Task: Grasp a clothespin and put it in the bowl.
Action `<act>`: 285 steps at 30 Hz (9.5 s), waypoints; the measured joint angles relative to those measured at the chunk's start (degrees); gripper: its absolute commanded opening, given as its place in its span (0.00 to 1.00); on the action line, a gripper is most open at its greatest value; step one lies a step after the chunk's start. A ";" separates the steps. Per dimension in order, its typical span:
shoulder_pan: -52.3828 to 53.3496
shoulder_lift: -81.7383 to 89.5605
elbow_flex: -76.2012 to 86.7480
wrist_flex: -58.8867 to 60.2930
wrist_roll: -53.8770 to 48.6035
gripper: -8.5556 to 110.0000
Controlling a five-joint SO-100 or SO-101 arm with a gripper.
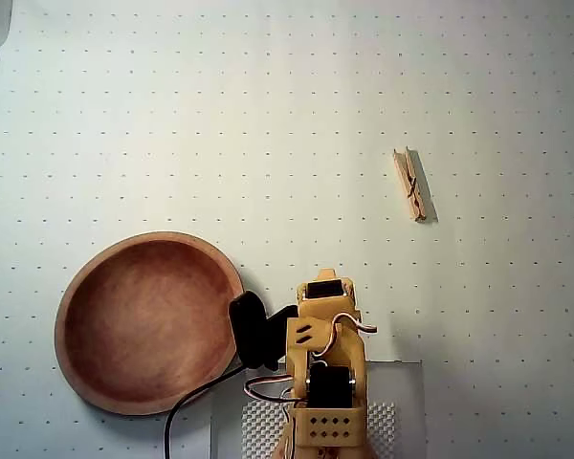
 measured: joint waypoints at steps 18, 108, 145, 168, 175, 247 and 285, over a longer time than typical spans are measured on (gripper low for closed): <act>0.00 -21.62 -36.91 8.96 -18.54 0.05; 30.41 -132.28 -105.12 9.23 -108.72 0.05; 15.12 -133.95 -109.51 9.23 -108.72 0.05; 15.91 -136.14 -109.51 9.23 -104.59 0.28; 16.96 -138.78 -109.51 9.93 -107.14 0.28; 23.73 -151.79 -122.70 17.40 -113.20 0.28; 21.53 -155.13 -131.04 16.96 -108.98 0.28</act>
